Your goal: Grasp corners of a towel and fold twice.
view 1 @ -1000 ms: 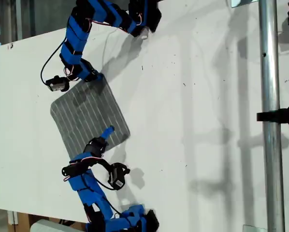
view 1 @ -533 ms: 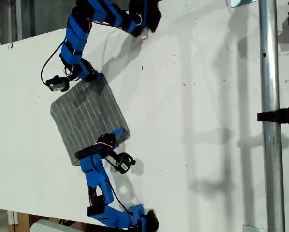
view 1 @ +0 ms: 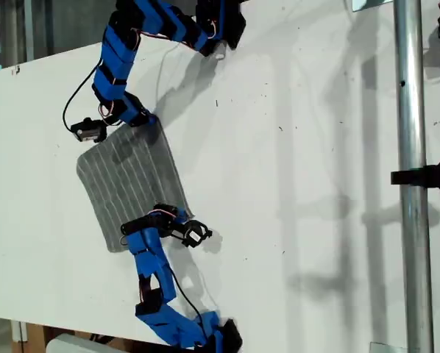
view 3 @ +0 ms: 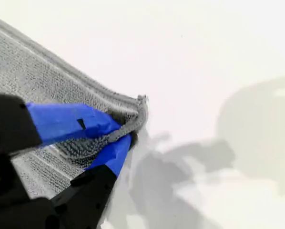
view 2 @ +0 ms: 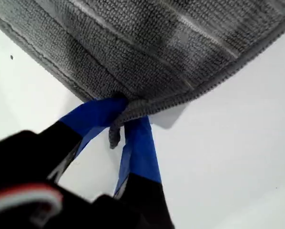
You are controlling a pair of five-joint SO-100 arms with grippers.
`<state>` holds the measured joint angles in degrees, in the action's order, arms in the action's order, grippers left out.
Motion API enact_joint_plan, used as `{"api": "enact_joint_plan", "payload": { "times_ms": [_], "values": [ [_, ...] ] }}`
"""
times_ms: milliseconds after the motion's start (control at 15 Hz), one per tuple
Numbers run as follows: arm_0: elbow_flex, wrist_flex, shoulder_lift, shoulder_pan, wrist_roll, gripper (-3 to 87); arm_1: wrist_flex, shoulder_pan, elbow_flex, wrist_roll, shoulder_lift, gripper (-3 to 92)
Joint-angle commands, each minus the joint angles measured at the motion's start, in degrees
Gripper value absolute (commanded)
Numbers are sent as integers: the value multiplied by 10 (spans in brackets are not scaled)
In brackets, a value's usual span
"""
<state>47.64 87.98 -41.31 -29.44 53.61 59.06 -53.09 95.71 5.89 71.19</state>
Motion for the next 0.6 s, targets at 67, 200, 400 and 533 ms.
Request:
{"api": "enact_joint_plan", "payload": {
  "times_ms": [67, 200, 400, 533],
  "values": [
    [-1, 17, -9, 8, 11, -28, -4, -3, -11, 2, 6, -2],
    [0, 17, -24, 14, 12, -28, 3, 3, -10, 5, 16, -2],
    [12, 51, -105, 36, 23, -28, 55, 33, 24, 44, 133, -2],
    [50, 71, -182, 76, 38, -28, 115, 92, 62, 105, 243, -2]
  ]
}}
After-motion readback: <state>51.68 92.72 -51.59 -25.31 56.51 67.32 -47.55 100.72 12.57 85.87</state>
